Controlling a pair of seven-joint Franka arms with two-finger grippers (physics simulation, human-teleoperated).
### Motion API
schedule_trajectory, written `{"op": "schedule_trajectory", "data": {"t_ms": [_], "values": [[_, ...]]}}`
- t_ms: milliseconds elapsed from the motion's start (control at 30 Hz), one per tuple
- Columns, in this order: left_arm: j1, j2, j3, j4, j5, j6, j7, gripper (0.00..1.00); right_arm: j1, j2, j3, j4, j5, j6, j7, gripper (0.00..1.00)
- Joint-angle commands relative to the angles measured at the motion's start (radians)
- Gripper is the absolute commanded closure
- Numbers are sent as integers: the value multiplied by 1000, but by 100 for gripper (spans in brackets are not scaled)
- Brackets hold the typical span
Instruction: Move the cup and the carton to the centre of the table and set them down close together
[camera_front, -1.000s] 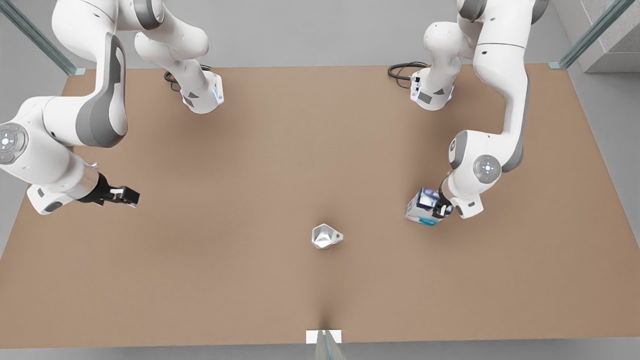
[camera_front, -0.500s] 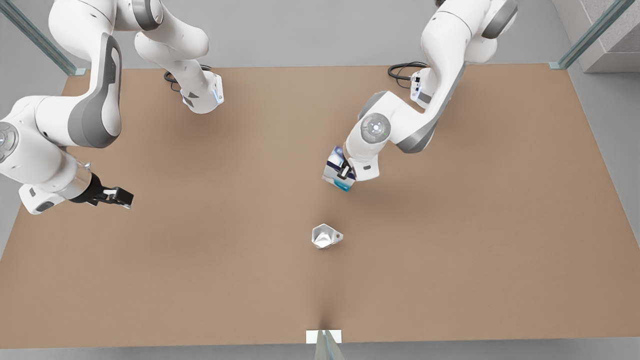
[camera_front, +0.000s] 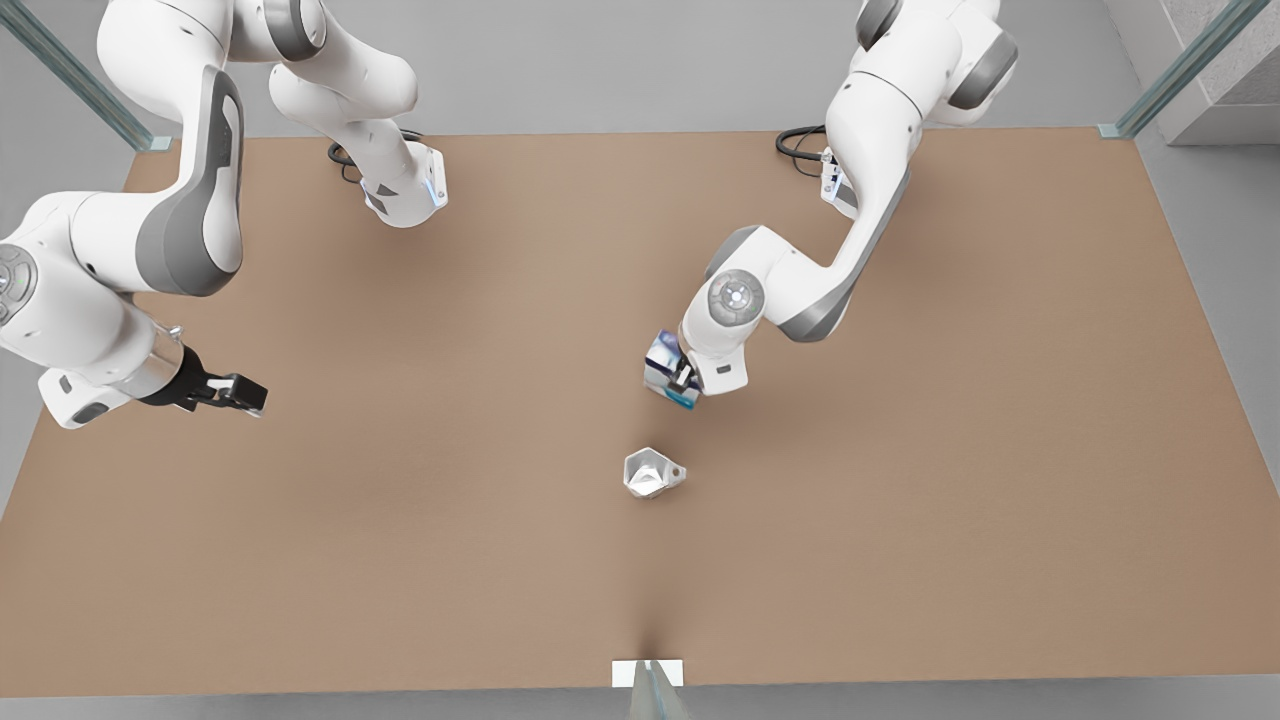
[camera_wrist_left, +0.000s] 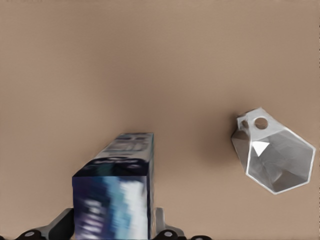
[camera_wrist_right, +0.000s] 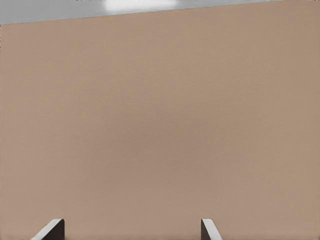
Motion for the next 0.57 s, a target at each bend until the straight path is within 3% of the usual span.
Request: {"op": "schedule_trajectory", "data": {"t_ms": [0, 200, 267, 333, 400, 533], "values": [[0, 0, 0, 0, 4, 0, 0, 0, 0, 0, 0, -1, 0, 0, 0, 0], [26, -23, 17, 86, 84, -112, 28, 0, 0, -2, -2, 1, 2, 0, 1, 0], [135, -127, 101, 218, 52, -268, 110, 0, 0, -2, -2, 7, 5, 0, 1, 0], [373, -183, 189, 285, 4, -479, 984, 0, 0, -2, -2, 7, 3, 2, 0, 0], [445, -184, 216, 285, 128, -526, 1492, 0, 0, -2, -2, 9, 5, 2, 0, 0], [443, -193, 215, 287, 127, -559, 1542, 0, 0, 0, -2, 7, 5, 5, 0, 0]]}}
